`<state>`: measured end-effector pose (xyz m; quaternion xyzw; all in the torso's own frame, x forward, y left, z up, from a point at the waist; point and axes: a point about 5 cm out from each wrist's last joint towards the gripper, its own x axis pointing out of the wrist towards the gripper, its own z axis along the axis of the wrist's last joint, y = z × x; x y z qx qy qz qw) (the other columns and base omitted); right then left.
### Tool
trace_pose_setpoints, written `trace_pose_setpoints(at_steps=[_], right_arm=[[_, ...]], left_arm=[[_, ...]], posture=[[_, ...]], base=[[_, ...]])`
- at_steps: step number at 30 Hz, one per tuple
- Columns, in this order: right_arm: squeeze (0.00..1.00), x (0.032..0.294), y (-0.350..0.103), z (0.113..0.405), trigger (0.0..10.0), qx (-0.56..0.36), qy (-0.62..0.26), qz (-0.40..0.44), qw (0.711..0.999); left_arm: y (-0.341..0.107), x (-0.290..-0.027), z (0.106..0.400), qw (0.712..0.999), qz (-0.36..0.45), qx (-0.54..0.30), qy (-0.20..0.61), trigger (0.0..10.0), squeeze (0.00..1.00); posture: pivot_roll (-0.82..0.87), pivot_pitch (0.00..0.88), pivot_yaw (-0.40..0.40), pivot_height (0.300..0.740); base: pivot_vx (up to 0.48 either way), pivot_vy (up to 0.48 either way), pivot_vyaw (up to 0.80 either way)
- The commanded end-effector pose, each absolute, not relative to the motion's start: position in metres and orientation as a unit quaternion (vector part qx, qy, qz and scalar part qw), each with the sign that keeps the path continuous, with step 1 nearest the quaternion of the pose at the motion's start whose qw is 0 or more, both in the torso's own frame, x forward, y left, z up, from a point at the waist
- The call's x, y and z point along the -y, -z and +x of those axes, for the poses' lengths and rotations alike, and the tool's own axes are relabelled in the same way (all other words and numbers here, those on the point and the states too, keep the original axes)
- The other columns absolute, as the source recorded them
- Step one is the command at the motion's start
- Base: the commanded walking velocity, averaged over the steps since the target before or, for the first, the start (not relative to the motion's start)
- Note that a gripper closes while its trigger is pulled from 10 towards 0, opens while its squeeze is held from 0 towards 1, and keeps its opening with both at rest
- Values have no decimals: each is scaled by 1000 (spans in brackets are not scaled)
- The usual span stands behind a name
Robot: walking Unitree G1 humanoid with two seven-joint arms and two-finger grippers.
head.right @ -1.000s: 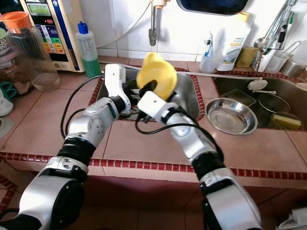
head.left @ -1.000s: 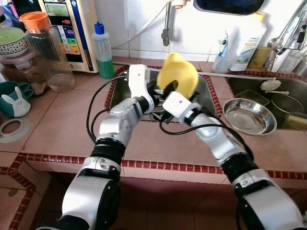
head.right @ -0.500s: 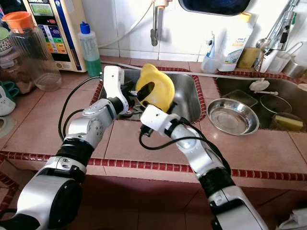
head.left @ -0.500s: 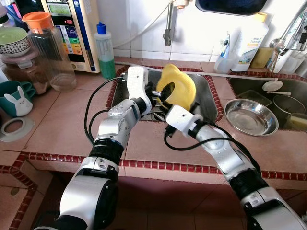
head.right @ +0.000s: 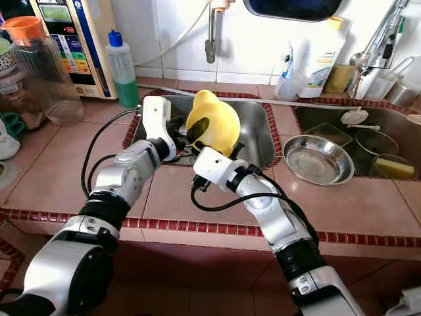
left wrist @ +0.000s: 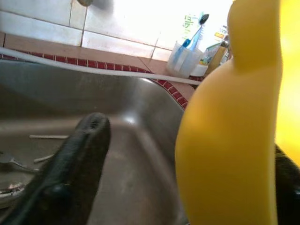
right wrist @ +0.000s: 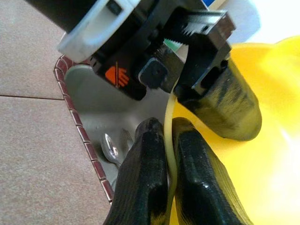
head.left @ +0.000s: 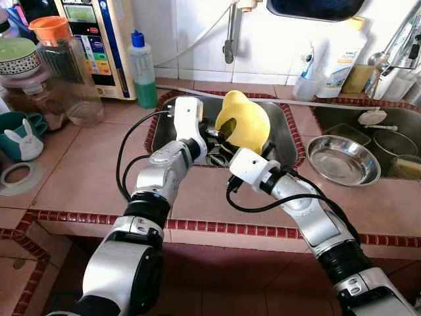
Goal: Kitchen organization
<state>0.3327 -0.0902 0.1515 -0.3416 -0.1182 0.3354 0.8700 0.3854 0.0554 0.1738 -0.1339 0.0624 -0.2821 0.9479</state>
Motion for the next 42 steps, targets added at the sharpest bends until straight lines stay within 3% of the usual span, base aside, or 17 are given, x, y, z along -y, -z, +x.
trace_pose_setpoints(at_steps=[1,9,26,42], right_arm=[[0,84,-166,332,0,147,-343,-340,864],[0,87,-164,326,0,140,-365,-345,854],[0,87,-167,326,0,138,-368,-345,852],[0,86,-169,326,0,137,-372,-344,851]], left_arm=[[-169,-54,384,947,-135,-72,282,0,0],[-161,-68,385,951,-133,-76,269,0,0],[-160,-69,386,953,-153,-68,251,0,0],[-183,-89,399,968,-167,-13,185,0,0]], posture=[[82,0,-5,740],[71,0,-12,740],[66,0,-25,740],[66,0,-32,740]], base=[[0,0,0],[0,0,0],[0,0,0],[0,0,0]])
